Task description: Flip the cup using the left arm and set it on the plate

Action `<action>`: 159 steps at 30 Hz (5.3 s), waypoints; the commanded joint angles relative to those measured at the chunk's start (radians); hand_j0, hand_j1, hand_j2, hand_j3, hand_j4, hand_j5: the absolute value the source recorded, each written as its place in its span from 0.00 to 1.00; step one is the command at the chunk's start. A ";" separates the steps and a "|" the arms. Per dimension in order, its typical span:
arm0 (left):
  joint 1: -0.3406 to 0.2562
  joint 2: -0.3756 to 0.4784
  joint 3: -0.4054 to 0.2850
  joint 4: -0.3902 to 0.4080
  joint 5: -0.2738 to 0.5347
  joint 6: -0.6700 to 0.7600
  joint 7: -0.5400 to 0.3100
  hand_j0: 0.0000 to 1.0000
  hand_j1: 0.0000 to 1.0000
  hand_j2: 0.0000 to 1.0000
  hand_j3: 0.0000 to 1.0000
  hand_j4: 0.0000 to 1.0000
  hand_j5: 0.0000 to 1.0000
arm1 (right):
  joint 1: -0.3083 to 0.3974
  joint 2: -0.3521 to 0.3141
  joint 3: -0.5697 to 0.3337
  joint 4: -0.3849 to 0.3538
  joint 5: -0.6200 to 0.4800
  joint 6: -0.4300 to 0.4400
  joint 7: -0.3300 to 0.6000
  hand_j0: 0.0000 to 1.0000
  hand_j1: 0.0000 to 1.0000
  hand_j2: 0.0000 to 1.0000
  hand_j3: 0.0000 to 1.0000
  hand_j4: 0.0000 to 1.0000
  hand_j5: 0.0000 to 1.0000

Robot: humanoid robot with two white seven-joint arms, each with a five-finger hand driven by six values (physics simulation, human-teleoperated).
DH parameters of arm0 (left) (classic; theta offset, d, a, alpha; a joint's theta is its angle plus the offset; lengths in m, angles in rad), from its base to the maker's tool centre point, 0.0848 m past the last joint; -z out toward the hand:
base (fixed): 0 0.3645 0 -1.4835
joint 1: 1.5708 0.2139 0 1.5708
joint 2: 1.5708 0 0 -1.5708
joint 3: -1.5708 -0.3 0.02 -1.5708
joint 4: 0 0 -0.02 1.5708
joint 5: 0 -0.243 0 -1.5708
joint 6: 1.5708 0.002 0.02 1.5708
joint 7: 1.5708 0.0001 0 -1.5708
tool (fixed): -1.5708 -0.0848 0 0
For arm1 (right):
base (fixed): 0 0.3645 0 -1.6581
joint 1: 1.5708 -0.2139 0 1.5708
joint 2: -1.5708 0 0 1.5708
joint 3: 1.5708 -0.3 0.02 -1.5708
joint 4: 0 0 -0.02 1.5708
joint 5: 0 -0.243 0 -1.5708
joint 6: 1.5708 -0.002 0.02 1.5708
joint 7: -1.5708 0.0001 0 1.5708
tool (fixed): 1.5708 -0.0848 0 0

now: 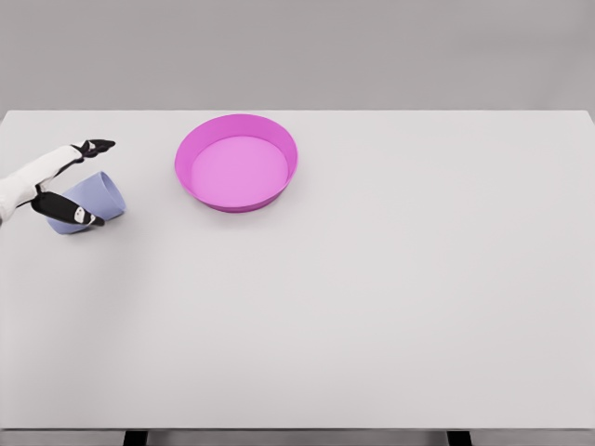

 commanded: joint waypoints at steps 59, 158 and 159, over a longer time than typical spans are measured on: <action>-0.043 -0.095 -0.066 0.140 -0.079 0.031 0.000 0.67 0.67 0.67 0.67 0.67 0.67 | 0.000 0.000 0.000 0.000 0.000 0.000 0.000 1.00 1.00 1.00 1.00 1.00 1.00; -0.232 -0.734 0.068 0.772 0.226 -0.652 0.019 0.62 0.62 0.62 0.62 0.62 0.62 | 0.000 0.000 0.000 0.000 0.000 0.000 0.000 1.00 1.00 1.00 1.00 1.00 1.00; -0.232 -0.734 0.068 0.772 0.226 -0.652 0.019 0.62 0.62 0.62 0.62 0.62 0.62 | 0.000 0.000 0.000 0.000 0.000 0.000 0.000 1.00 1.00 1.00 1.00 1.00 1.00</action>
